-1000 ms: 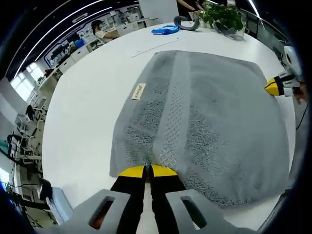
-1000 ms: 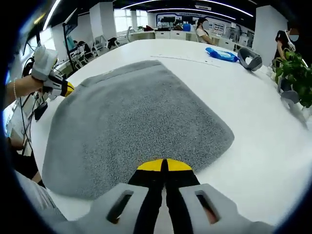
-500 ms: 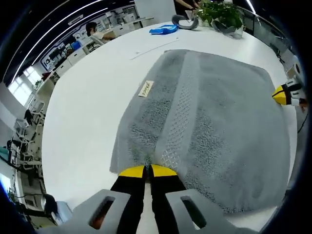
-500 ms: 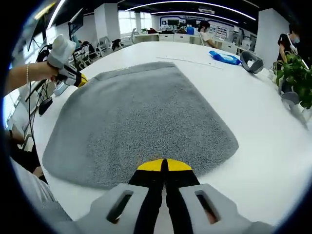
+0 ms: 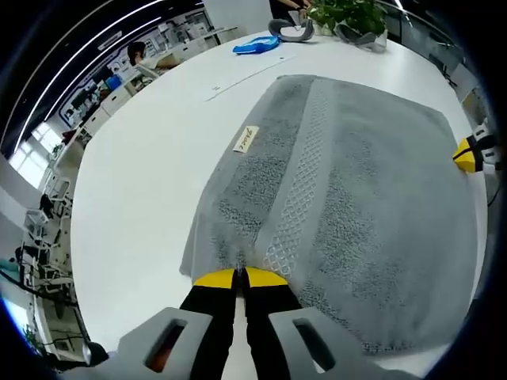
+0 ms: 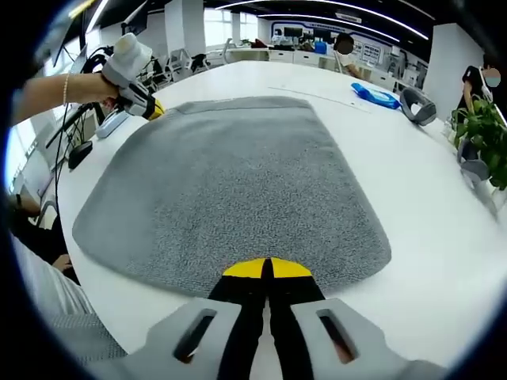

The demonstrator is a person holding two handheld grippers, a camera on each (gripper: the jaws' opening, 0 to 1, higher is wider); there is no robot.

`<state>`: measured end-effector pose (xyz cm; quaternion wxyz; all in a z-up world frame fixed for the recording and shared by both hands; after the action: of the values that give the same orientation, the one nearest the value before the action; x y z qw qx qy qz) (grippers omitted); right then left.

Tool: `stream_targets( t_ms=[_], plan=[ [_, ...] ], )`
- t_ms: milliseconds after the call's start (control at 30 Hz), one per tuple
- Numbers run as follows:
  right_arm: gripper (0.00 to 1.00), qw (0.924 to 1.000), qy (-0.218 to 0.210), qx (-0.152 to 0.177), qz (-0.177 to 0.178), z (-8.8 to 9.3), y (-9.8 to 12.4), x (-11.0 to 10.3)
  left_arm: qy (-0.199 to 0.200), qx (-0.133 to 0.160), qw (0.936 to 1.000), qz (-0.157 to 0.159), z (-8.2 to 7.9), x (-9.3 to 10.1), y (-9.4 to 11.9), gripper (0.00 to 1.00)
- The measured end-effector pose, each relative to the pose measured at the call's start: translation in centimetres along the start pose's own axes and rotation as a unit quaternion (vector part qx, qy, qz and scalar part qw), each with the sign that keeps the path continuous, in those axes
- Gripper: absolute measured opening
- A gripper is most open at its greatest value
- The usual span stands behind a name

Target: Fold the towel on the table until its edges align and the towel forms a compact rectangular stack.

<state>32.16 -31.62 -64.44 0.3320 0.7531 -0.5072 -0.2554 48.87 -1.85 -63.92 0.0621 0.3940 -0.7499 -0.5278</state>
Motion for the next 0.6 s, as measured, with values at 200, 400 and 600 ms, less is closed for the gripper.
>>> stream_targets(
  t_ms=[200,400,600],
  plan=[
    [0.0,0.9999,0.008,-0.009,-0.012,0.5,0.4,-0.7,-0.007,0.002,1.0,0.005,-0.7,-0.6,-0.5,0.03],
    [0.0,0.9996,0.014,-0.015,-0.02,0.9,0.6,-1.5,-0.003,0.004,0.9998,0.017,-1.2,-1.0,-1.1,0.03],
    [0.0,0.9992,0.024,-0.02,-0.025,1.1,0.8,-2.2,-0.014,0.003,0.9998,0.016,-2.0,-1.1,-1.4,0.03]
  ],
)
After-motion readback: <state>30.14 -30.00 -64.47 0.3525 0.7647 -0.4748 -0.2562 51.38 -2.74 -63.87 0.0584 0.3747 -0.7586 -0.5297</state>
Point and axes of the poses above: the point that each gripper's makers call its tool centre point, and the gripper's own axes: y roughly backward along the fingers, x roughly to its right, z roughly out of its underside, the point moved 2 cm from there along y, roughly backward along the fingers, and after that the axes turned 5 degrees about -y, right-handed, at the moved point
